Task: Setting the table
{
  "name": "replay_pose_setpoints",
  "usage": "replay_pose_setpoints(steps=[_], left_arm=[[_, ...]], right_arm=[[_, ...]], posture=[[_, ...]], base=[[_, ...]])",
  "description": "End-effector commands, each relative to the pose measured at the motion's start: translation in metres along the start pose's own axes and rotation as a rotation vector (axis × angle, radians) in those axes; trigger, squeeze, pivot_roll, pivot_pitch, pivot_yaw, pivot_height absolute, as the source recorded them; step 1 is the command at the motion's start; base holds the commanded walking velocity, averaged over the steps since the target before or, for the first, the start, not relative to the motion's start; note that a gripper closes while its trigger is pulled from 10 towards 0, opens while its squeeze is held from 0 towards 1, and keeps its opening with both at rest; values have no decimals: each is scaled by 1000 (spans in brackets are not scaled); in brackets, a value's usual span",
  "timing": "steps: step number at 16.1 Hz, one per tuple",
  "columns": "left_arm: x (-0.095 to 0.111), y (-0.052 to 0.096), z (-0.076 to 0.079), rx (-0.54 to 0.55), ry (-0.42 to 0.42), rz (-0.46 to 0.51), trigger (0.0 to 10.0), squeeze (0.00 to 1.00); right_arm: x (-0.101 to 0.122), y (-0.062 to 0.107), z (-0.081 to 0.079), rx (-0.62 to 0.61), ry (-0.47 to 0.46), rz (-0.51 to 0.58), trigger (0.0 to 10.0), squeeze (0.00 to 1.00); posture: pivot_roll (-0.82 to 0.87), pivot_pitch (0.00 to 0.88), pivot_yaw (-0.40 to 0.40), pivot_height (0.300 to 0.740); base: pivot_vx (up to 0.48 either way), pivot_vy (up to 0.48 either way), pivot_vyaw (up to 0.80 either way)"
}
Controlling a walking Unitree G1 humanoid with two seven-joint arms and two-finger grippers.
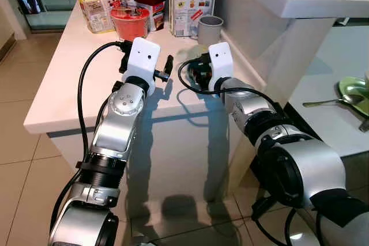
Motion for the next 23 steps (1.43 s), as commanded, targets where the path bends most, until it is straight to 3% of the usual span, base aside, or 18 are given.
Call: replay_pose_setpoints(steps=[1,6,10,13,14,16,20,21,23], left_arm=[[6,-4,-1,-1,-2,9,10000,0],[6,-4,0,1,0,11,10000,0],[8,-5,1,-4,-6,11,10000,0],[7,-5,-1,-4,-16,-1,10000,0],[3,-7,-2,-9,-24,-24,10000,0],[1,-9,-5,-11,-30,-37,10000,0],[7,-14,-12,-2,-33,-36,10000,0],[5,-14,-10,-2,-29,-41,10000,0],[5,-15,-9,3,-32,-47,10000,0]], right_arm=[[4,0,2,-2,16,10,10000,0],[12,-1,-2,23,82,47,10000,0],[15,-1,5,-95,106,53,10000,0],[26,3,29,-235,62,94,10000,0],[30,7,43,-312,58,127,10000,0],[27,11,54,-343,49,154,10000,0],[16,17,42,-247,99,269,10000,0],[24,21,29,-181,102,361,10000,0],[30,25,24,-132,85,405,10000,0]], posture=[[184,0,-46,740],[177,0,-46,740],[186,0,-41,740],[178,0,-32,740],[161,0,-26,740],[141,0,-20,740],[80,0,-5,740],[73,0,-6,740],[75,0,-8,740]], base=[[0,0,0],[0,0,0],[0,0,0],[0,0,0],[0,0,0],[0,0,0],[0,0,0],[0,0,0],[0,0,0]])
Point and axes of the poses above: a point about 5 cm out from each wrist's last joint towards the gripper, its own y axis pointing back from the gripper into the wrist, its own x axis along the axis of the wrist's last joint, z = x × y, the point moved 1 cm from there along -y, pointing out of the wrist towards the gripper, and after that the axes turned 13 degrees about y, right-handed, at the moved point
